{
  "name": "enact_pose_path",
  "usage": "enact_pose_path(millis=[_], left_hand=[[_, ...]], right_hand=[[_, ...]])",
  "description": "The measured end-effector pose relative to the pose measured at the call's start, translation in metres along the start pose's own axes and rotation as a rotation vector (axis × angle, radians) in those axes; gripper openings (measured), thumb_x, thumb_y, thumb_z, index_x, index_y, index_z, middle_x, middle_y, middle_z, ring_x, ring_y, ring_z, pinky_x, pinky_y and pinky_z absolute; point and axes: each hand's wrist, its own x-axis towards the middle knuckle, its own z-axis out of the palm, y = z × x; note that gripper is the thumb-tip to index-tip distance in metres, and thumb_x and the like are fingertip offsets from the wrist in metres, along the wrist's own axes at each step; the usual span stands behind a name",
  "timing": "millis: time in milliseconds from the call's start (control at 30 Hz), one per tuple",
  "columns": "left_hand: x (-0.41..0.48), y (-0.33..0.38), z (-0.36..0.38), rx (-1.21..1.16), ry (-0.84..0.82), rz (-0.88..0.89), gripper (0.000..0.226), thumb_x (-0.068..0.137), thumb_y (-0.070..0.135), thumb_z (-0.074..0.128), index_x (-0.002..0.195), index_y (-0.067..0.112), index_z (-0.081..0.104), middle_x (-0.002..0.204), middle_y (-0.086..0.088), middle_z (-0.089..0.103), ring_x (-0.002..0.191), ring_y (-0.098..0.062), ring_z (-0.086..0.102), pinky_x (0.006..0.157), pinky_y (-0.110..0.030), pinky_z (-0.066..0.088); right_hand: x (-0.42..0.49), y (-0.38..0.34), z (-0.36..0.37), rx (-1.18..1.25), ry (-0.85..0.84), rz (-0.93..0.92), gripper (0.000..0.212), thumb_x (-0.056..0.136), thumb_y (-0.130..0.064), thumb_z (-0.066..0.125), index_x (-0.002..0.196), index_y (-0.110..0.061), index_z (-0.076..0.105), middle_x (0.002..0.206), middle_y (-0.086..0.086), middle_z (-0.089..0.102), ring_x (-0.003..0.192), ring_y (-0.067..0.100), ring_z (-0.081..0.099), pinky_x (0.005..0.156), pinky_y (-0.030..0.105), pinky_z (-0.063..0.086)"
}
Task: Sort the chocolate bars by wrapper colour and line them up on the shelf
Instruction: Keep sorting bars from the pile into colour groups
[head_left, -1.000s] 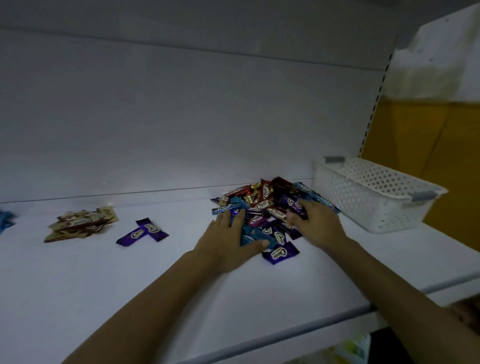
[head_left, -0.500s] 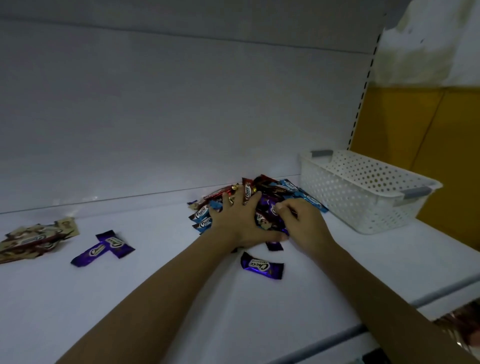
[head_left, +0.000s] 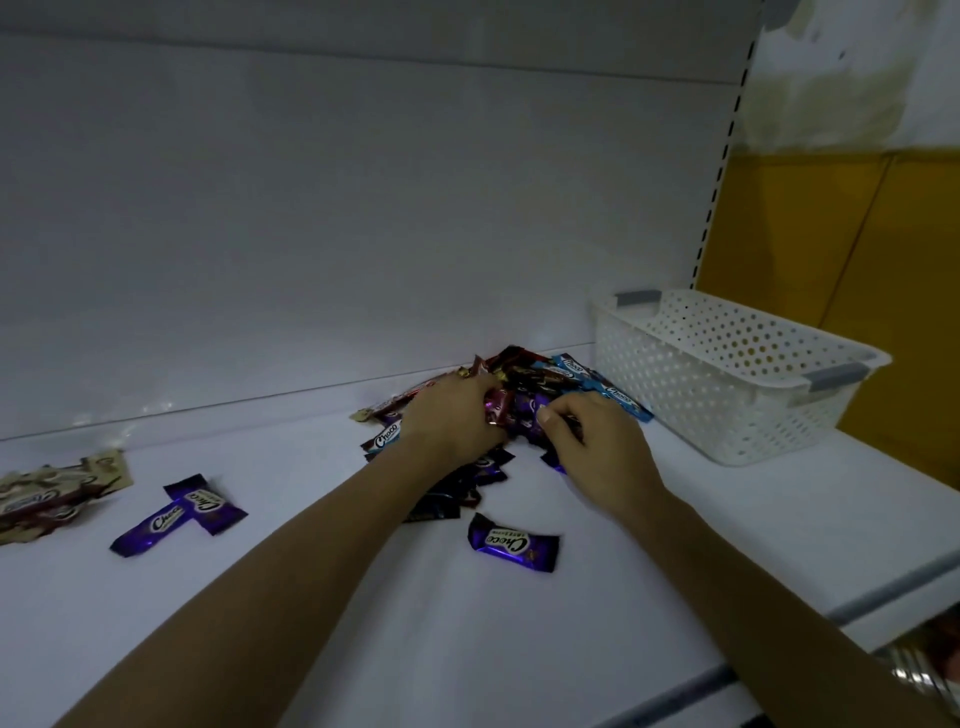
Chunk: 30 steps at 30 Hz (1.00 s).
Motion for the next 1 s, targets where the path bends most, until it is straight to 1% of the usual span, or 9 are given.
enact_pose_path(millis=[133, 267, 300, 367, 467, 633, 767, 867, 1000], left_hand=[[0.001, -0.007, -0.015, -0.331, 0.136, -0.094, 0.033, 0.084, 0.019, 0.066, 0.117, 0.02, 0.063, 0.108, -0.007, 0.069, 0.097, -0.026, 0.063, 0.087, -0.035, 0.051], [-0.003, -0.016, -0.031, -0.617, 0.221, -0.174, 0.019, 0.082, 0.008, 0.067, 0.095, 0.021, 0.064, 0.086, 0.003, 0.066, 0.077, -0.01, 0.06, 0.064, -0.01, 0.044], [-0.007, -0.018, -0.034, -0.704, 0.223, -0.189, 0.019, 0.083, 0.006, 0.065, 0.094, 0.02, 0.064, 0.086, 0.003, 0.066, 0.077, -0.01, 0.061, 0.064, -0.01, 0.045], [-0.018, -0.023, -0.041, -0.889, 0.211, -0.203, 0.018, 0.084, 0.002, 0.061, 0.093, 0.016, 0.065, 0.086, -0.002, 0.069, 0.08, -0.018, 0.066, 0.072, -0.022, 0.052], [-0.043, -0.031, -0.049, -1.067, 0.167, -0.205, 0.022, 0.087, -0.001, 0.058, 0.091, 0.02, 0.064, 0.076, 0.0, 0.072, 0.07, -0.017, 0.071, 0.059, -0.022, 0.054], [-0.085, -0.049, -0.061, -1.107, 0.143, -0.219, 0.027, 0.088, -0.003, 0.056, 0.096, 0.023, 0.063, 0.079, 0.005, 0.074, 0.07, -0.015, 0.072, 0.055, -0.019, 0.053], [-0.109, -0.059, -0.074, -1.118, 0.197, -0.226, 0.028, 0.088, -0.005, 0.057, 0.094, 0.021, 0.065, 0.076, 0.006, 0.074, 0.069, -0.011, 0.071, 0.056, -0.018, 0.053], [-0.122, -0.062, -0.081, -1.143, 0.217, -0.258, 0.026, 0.089, -0.001, 0.057, 0.093, 0.024, 0.064, 0.075, 0.007, 0.073, 0.066, -0.01, 0.07, 0.055, -0.019, 0.053], [-0.137, -0.07, -0.098, -1.213, 0.286, -0.288, 0.018, 0.089, 0.005, 0.06, 0.096, 0.022, 0.063, 0.074, 0.003, 0.073, 0.063, -0.012, 0.07, 0.053, -0.021, 0.053]], right_hand=[[-0.001, 0.001, -0.001, -0.041, 0.016, -0.017, 0.023, 0.096, -0.028, 0.051, 0.103, -0.012, 0.066, 0.1, 0.006, 0.063, 0.094, 0.022, 0.056, 0.084, 0.042, 0.046], [-0.001, 0.001, -0.003, -0.058, 0.007, -0.023, 0.022, 0.095, -0.029, 0.051, 0.101, -0.013, 0.066, 0.098, 0.005, 0.063, 0.093, 0.021, 0.057, 0.084, 0.042, 0.046], [-0.002, 0.0, -0.003, -0.041, 0.004, -0.024, 0.022, 0.095, -0.029, 0.052, 0.099, -0.013, 0.066, 0.097, 0.004, 0.063, 0.092, 0.02, 0.057, 0.084, 0.042, 0.047], [-0.003, -0.002, -0.004, -0.002, 0.006, -0.039, 0.021, 0.093, -0.031, 0.055, 0.095, -0.014, 0.067, 0.094, 0.001, 0.063, 0.089, 0.018, 0.057, 0.082, 0.042, 0.047], [-0.006, -0.005, -0.006, 0.0, 0.01, -0.081, 0.02, 0.09, -0.033, 0.059, 0.093, -0.015, 0.068, 0.091, -0.002, 0.063, 0.088, 0.017, 0.055, 0.082, 0.04, 0.046], [-0.008, -0.026, -0.011, 0.012, 0.035, -0.186, 0.016, 0.09, -0.028, 0.061, 0.091, -0.014, 0.069, 0.087, -0.004, 0.065, 0.085, 0.017, 0.057, 0.084, 0.042, 0.044], [-0.003, -0.076, -0.001, 0.419, -0.216, -0.06, 0.024, 0.094, -0.037, 0.052, 0.112, -0.025, 0.061, 0.105, -0.011, 0.064, 0.096, -0.001, 0.059, 0.08, 0.016, 0.044], [0.002, -0.116, 0.018, 0.591, -0.329, 0.106, 0.036, 0.095, -0.046, 0.044, 0.123, -0.025, 0.053, 0.12, -0.004, 0.059, 0.109, 0.01, 0.056, 0.091, 0.027, 0.046], [0.002, -0.155, 0.035, 0.684, -0.396, 0.225, 0.036, 0.098, -0.046, 0.04, 0.119, -0.022, 0.056, 0.117, 0.001, 0.06, 0.108, 0.017, 0.056, 0.096, 0.035, 0.045]])
